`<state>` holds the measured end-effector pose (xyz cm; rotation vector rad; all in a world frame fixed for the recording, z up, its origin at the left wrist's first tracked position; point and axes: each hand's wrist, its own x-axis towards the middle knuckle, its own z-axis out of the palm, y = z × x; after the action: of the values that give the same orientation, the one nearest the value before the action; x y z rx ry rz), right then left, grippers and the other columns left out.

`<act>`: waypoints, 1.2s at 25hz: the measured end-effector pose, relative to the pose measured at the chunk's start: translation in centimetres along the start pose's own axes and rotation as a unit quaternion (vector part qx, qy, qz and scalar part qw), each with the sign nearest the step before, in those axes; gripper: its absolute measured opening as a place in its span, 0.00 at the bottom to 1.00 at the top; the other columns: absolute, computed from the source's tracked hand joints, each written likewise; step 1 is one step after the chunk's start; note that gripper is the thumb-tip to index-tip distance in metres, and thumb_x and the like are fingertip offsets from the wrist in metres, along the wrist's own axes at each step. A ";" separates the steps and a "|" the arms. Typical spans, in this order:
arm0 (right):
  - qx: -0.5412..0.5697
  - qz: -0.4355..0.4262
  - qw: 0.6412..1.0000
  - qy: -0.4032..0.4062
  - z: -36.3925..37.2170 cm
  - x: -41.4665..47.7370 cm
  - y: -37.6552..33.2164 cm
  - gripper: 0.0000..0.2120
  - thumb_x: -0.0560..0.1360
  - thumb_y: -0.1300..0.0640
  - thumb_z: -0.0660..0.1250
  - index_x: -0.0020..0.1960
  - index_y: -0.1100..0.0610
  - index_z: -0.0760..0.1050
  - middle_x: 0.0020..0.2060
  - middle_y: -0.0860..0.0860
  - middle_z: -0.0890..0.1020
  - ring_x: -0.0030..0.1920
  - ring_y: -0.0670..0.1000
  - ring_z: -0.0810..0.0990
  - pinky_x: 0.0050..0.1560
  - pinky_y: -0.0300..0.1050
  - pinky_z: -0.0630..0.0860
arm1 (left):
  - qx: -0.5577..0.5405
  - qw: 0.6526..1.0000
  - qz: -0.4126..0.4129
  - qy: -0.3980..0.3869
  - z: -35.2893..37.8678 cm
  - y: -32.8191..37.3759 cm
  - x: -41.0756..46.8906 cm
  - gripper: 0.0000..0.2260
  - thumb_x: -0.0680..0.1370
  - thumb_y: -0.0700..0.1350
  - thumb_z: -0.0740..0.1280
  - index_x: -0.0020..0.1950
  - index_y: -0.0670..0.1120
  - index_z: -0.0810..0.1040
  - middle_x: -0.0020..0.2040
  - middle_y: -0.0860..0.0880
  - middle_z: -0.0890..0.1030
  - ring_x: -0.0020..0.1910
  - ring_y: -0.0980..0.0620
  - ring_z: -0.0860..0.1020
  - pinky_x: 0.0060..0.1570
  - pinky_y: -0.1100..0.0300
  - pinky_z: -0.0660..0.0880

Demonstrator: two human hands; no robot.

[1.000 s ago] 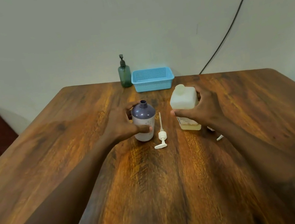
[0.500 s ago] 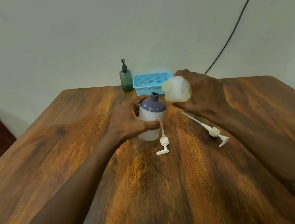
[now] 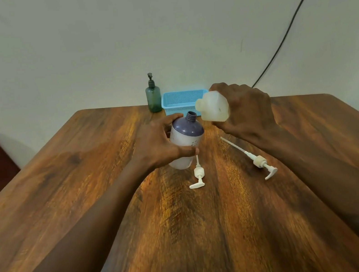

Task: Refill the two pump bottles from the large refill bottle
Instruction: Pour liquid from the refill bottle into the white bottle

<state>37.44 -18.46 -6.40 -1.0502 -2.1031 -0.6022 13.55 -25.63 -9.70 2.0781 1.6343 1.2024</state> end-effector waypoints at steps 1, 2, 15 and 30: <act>-0.008 0.000 1.000 -0.001 -0.1 0.0 0.0 0.29 0.71 0.40 0.74 0.66 0.53 0.74 0.50 0.55 0.85 0.39 0.55 0.81 0.39 0.49 0.82 | 0.004 1.000 -0.001 -0.004 0.1 -0.1 0.0 0.45 0.57 0.67 0.78 0.72 0.54 0.76 0.65 0.55 0.81 0.59 0.56 0.80 0.57 0.54 0.81; -0.017 -0.001 1.000 -0.001 -0.1 0.0 0.0 0.28 0.72 0.39 0.74 0.66 0.53 0.74 0.50 0.54 0.85 0.39 0.55 0.80 0.39 0.49 0.81 | 0.008 1.000 0.000 -0.008 0.2 -0.2 0.0 0.44 0.57 0.67 0.78 0.72 0.54 0.76 0.65 0.56 0.81 0.59 0.57 0.80 0.57 0.53 0.81; -0.062 -0.017 0.998 -0.020 0.0 0.0 0.2 0.30 0.70 0.42 0.76 0.68 0.50 0.72 0.53 0.52 0.85 0.44 0.55 0.82 0.43 0.50 0.81 | -0.005 0.999 0.030 -0.017 0.4 0.1 0.1 0.42 0.59 0.63 0.80 0.71 0.51 0.76 0.64 0.54 0.81 0.58 0.58 0.79 0.55 0.65 0.78; -0.061 -0.017 0.998 -0.027 0.1 -0.1 0.8 0.31 0.69 0.43 0.76 0.68 0.49 0.72 0.54 0.51 0.84 0.46 0.55 0.82 0.46 0.52 0.81 | 0.017 0.999 0.026 -0.022 0.8 -0.3 0.0 0.40 0.62 0.58 0.82 0.72 0.50 0.76 0.64 0.54 0.81 0.57 0.59 0.77 0.49 0.74 0.72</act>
<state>38.06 -18.01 -6.50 -1.1128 -2.1575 -0.7343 13.86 -25.32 -10.42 2.1648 1.6020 1.1425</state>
